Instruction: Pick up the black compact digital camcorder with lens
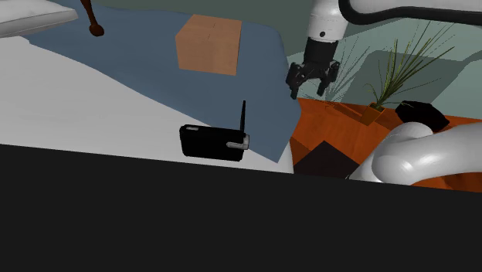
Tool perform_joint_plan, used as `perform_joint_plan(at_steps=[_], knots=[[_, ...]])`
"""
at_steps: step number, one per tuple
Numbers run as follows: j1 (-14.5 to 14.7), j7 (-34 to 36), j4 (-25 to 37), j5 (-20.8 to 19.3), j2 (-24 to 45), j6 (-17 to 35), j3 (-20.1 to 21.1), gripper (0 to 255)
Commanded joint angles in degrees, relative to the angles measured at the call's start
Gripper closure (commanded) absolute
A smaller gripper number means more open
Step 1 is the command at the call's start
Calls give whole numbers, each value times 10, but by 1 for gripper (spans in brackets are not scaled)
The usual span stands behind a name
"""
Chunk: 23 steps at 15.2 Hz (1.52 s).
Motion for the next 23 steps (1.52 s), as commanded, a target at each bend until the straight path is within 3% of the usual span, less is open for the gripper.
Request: perform_joint_plan(at_steps=[1,8,14,23], knots=[[0,50,12,18,20,17,30,0],[-16,217,84,43,125,80,132,0],[-38,364,174,13,242,124,212,0],[-36,364,124,14,251,183,220,0]])
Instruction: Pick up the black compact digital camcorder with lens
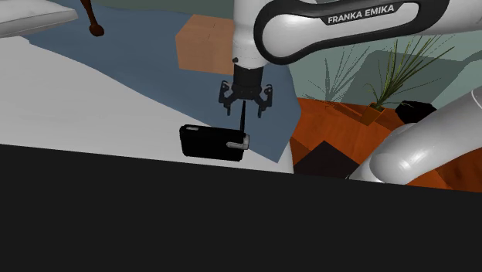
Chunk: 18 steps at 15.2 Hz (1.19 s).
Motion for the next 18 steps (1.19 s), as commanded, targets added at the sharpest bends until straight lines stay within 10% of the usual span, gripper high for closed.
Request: perform_joint_plan(at_steps=[1,18], knots=[[0,0,-3,0,1,4,1,255],[-1,1,52,-1,-8,-59,-8,255]])
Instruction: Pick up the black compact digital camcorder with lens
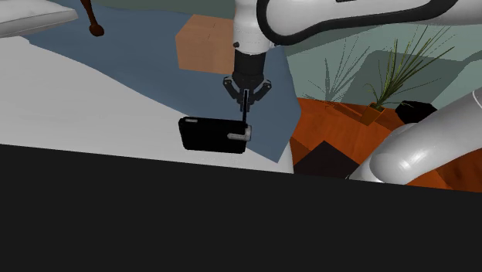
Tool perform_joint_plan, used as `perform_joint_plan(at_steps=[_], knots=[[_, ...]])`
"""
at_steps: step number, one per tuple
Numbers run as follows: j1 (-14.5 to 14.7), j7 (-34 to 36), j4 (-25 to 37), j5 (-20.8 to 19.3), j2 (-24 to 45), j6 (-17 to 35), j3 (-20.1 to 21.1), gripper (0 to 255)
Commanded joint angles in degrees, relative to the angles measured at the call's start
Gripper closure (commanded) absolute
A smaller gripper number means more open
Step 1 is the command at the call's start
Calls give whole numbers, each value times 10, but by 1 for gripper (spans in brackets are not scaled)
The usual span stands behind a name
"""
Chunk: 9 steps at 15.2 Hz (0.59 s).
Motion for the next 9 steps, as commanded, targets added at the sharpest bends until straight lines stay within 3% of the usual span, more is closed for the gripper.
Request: perform_joint_plan(at_steps=[1,9], knots=[[-1,0,14,0,-3,-16,-3,255],[-3,2,61,-3,-3,-63,-7,255]])
